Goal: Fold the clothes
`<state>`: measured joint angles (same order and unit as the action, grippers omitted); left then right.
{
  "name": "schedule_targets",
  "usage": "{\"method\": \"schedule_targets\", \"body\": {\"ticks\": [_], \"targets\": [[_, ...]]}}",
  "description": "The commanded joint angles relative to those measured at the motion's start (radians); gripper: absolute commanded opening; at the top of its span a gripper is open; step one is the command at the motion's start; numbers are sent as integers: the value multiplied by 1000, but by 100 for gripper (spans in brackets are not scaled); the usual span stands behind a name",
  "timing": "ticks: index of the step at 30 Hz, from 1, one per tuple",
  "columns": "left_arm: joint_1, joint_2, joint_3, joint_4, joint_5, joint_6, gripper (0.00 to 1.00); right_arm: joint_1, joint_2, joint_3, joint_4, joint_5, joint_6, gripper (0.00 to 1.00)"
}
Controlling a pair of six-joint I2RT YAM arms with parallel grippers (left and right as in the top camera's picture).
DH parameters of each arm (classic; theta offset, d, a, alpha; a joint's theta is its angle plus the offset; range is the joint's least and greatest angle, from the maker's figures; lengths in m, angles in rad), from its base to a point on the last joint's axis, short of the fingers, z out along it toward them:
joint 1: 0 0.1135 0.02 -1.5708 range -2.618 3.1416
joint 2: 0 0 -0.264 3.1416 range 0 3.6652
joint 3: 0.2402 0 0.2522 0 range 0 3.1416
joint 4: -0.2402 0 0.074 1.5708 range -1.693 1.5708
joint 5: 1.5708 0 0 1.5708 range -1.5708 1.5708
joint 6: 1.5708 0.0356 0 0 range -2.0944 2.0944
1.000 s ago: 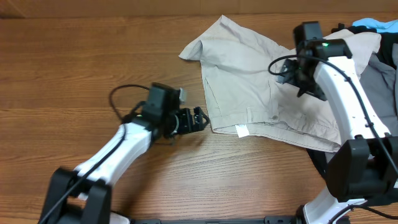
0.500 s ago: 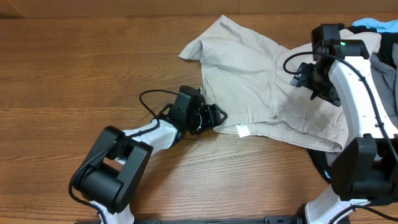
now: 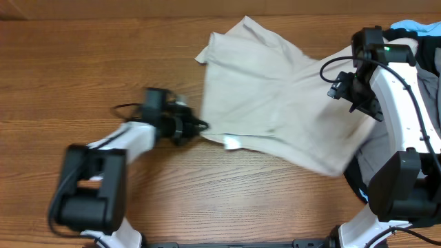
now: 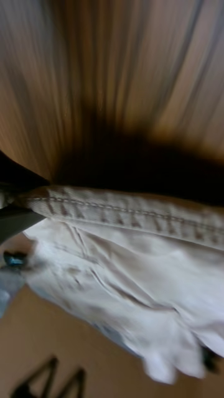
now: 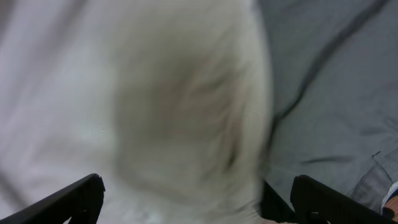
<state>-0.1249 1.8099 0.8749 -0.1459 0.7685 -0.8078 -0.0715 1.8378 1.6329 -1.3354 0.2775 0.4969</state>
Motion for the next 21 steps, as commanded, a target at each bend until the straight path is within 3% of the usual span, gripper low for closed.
{"method": "schedule_targets", "body": {"ticks": [1, 6, 9, 12, 15, 18, 21], "targets": [[252, -126, 7, -104, 20, 240, 4, -23, 3, 18, 2, 13, 0, 100], [557, -184, 31, -141, -108, 314, 4, -23, 3, 18, 2, 2, -22, 100], [713, -185, 90, -170, -83, 310, 4, -23, 3, 18, 10, -100, -89, 100], [751, -185, 130, -258, -43, 317, 4, -22, 3, 18, 53, -376, -302, 100], [731, -185, 133, -336, -29, 367, 4, -19, 3, 18, 103, -592, -428, 91], [698, -185, 133, -408, -68, 429, 4, 7, 3, 18, 172, -620, -427, 88], [666, -185, 133, -469, -185, 446, 4, 84, 3, 18, 251, -582, -452, 92]]}}
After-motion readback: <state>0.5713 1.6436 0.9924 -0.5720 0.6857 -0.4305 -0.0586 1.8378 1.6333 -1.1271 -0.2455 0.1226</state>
